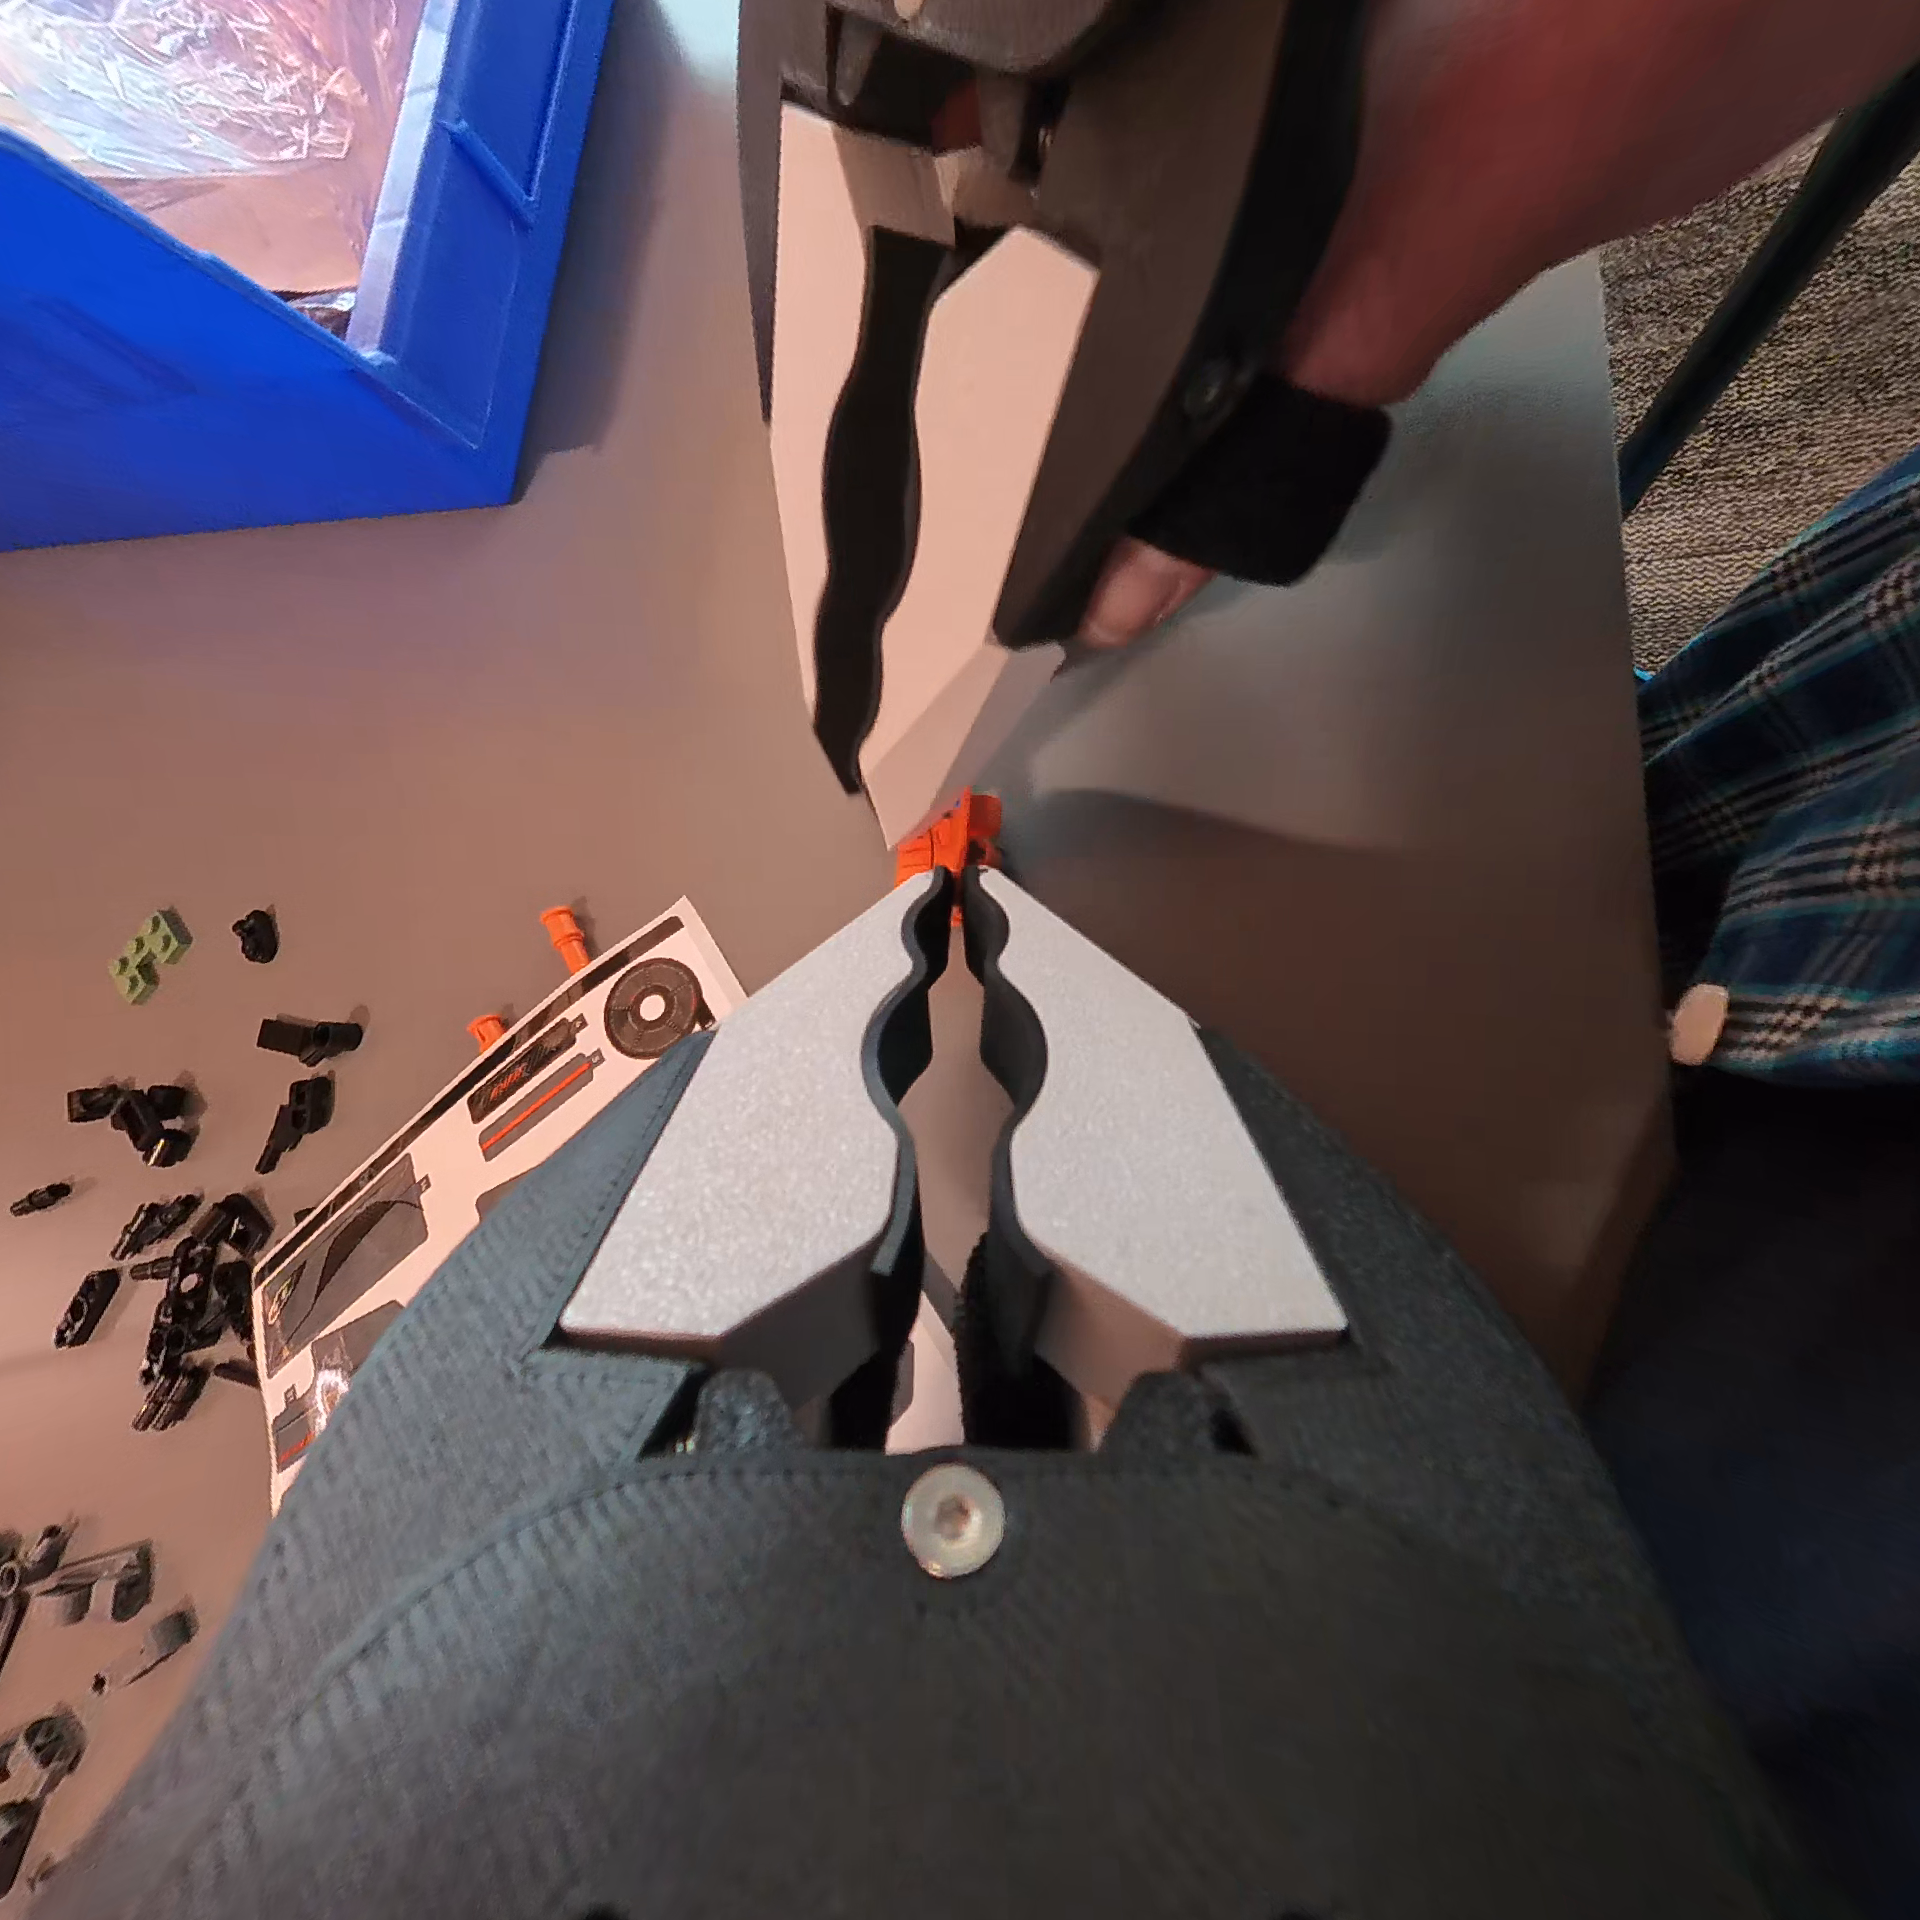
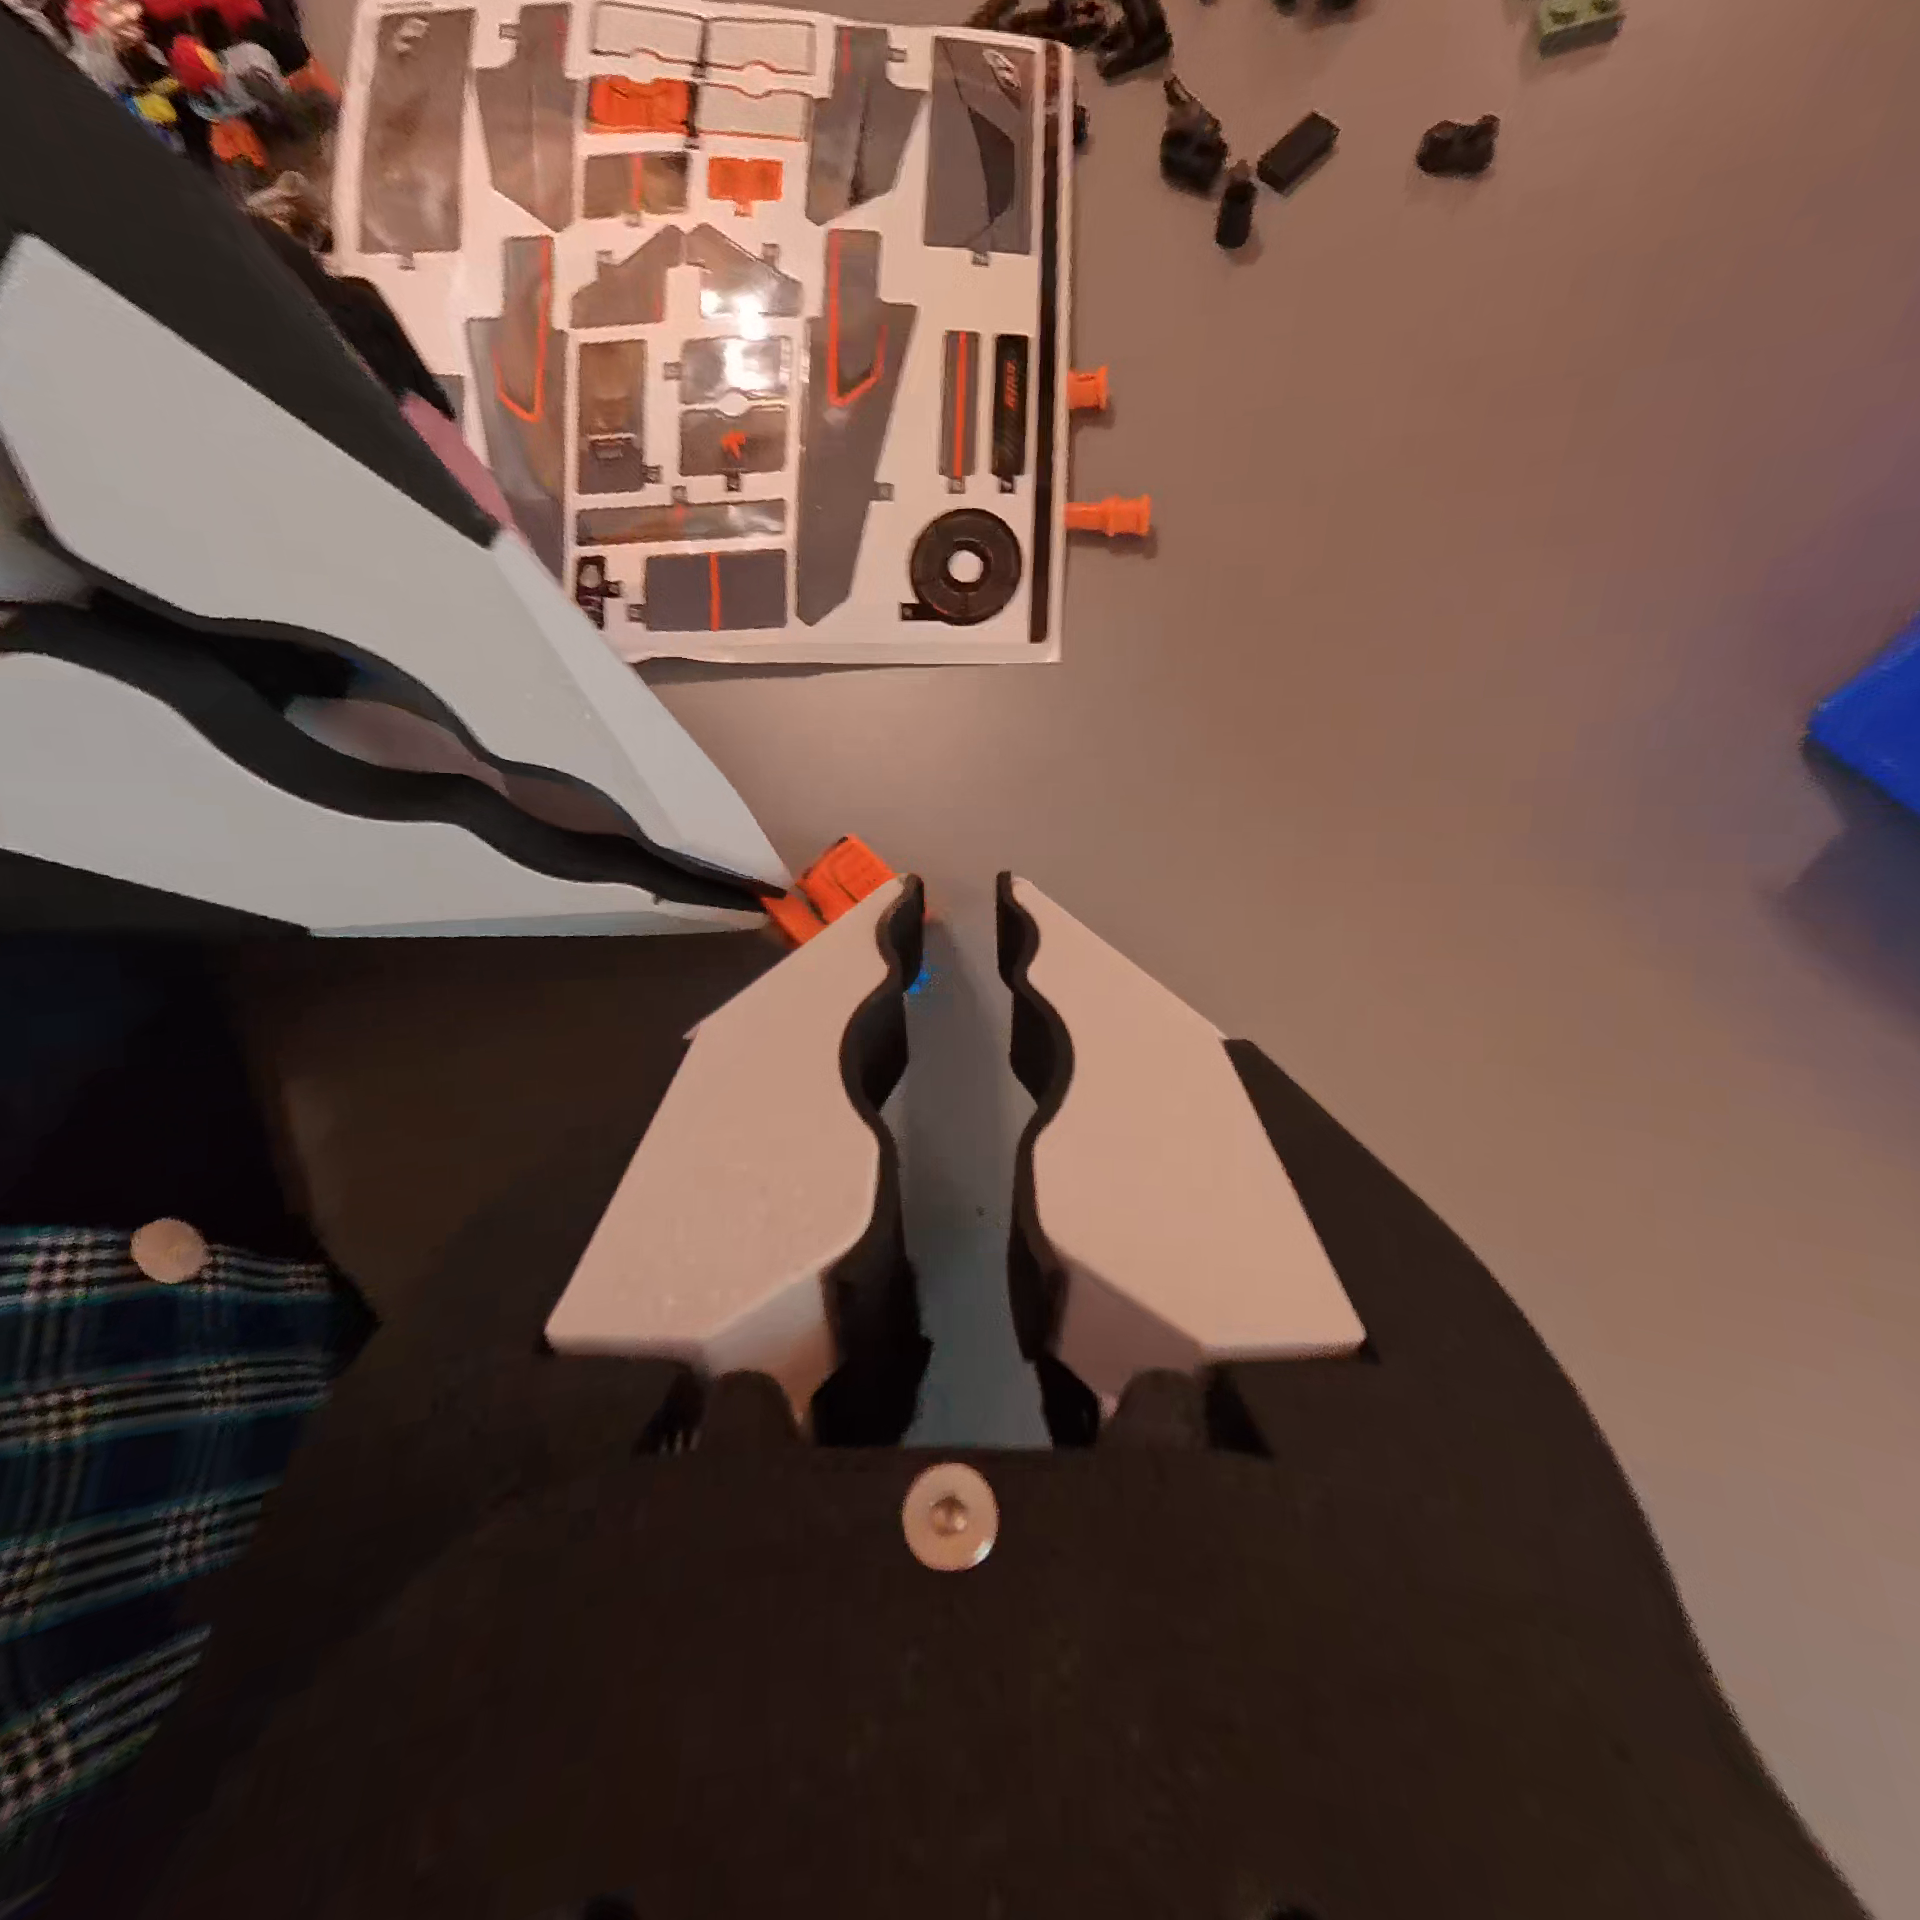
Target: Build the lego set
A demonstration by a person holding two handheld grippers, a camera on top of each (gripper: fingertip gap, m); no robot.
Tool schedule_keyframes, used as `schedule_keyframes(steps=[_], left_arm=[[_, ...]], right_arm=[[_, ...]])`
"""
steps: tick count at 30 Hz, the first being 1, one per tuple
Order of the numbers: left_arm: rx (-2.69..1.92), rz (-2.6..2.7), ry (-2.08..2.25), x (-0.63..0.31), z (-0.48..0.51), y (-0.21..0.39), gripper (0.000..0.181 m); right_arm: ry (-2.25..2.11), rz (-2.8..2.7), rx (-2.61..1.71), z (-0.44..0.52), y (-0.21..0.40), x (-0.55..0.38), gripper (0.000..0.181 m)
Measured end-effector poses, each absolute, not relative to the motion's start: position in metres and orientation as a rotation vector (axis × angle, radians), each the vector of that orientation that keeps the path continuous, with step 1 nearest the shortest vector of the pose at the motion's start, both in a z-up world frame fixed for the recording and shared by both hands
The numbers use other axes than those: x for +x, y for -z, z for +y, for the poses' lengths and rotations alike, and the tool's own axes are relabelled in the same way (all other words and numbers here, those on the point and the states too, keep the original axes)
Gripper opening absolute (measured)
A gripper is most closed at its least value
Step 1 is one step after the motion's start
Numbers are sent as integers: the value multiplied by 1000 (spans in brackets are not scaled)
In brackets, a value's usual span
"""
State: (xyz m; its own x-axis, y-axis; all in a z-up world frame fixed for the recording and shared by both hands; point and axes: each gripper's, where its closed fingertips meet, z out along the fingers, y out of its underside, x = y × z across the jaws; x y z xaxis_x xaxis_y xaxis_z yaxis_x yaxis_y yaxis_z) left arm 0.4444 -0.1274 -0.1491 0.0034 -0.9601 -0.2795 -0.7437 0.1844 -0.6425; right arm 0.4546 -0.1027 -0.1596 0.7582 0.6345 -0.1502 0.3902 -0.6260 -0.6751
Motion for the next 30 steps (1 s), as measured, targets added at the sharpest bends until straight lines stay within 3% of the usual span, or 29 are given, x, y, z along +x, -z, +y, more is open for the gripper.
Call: schedule_keyframes(steps=[1, 7, 11, 16, 30], left_arm=[[-1607, 1789, 407, 444, -128, 149, 2], [-1612, 1787, 412, 447, -130, 149, 2], [-1612, 1790, 419, 447, -131, 149, 2], [-1612, 1792, 419, 447, -131, 150, 2], [-1594, 1813, 420, 449, -134, 150, 2]], right_arm=[[-476, -761, -2333, -102, 161, 460, 8], [-653, -810, -2272, -109, 150, 453, 16], [-610, -875, -2333, -109, 162, 465, 11], [-724, -947, -2270, -109, 149, 453, 24], [-723, -1161, -2245, -103, 158, 442, 24]])
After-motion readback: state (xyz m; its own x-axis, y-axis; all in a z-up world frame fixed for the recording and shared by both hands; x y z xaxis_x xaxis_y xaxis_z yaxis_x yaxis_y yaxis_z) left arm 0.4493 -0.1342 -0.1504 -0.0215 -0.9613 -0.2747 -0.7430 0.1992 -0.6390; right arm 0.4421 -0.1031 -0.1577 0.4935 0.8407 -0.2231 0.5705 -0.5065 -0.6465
